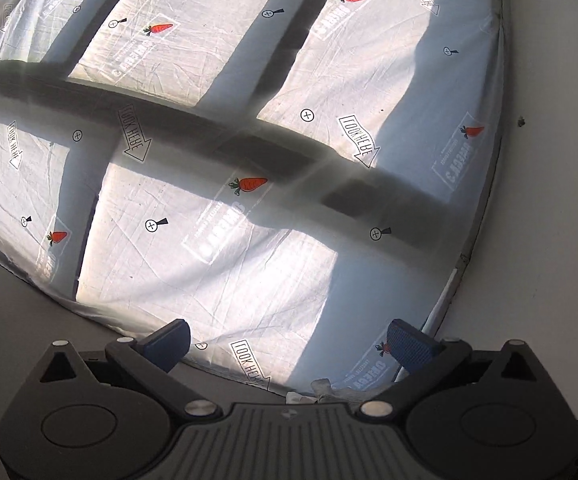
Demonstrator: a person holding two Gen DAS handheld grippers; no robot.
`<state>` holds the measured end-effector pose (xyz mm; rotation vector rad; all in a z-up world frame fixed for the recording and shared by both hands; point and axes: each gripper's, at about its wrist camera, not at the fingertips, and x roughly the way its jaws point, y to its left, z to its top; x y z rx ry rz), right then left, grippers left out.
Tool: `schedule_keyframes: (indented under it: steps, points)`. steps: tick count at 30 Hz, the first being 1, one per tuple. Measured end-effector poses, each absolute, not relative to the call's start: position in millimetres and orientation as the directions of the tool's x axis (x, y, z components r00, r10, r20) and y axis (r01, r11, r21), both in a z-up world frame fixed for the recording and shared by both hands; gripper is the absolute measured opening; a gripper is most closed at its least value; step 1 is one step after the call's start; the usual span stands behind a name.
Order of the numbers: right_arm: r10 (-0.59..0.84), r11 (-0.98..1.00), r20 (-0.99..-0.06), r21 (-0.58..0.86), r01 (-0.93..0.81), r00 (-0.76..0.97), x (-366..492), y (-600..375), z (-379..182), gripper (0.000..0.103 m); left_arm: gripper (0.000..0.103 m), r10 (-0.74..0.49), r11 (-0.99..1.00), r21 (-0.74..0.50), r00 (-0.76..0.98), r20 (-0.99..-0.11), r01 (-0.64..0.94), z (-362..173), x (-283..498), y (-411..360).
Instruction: Fold clothes
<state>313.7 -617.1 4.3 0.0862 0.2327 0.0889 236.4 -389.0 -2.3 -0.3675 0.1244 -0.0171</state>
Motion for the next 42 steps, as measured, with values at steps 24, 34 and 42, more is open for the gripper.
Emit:
schedule_keyframes:
  steps: [24, 34, 42]
  points:
    - [0.255, 0.967, -0.431, 0.137, -0.217, 0.865, 124.0, -287.2, 29.0, 0.103, 0.103, 0.052, 0.998, -0.025, 0.948, -0.313, -0.063, 19.0, 62.9, -103.1]
    - [0.147, 0.989, -0.535, 0.108, -0.105, 0.832, 19.2, -211.0, 21.7, 0.103, 0.103, 0.01, 0.999, -0.034, 0.918, -0.395, -0.026, 14.8, -15.7, -23.3]
    - [0.023, 1.0, -0.545, 0.004, -0.025, 0.838, -40.1, -202.6, 9.5, 0.103, 0.103, -0.039, 0.995, -0.096, 0.878, -0.477, -0.008, -2.8, -54.4, -3.8]
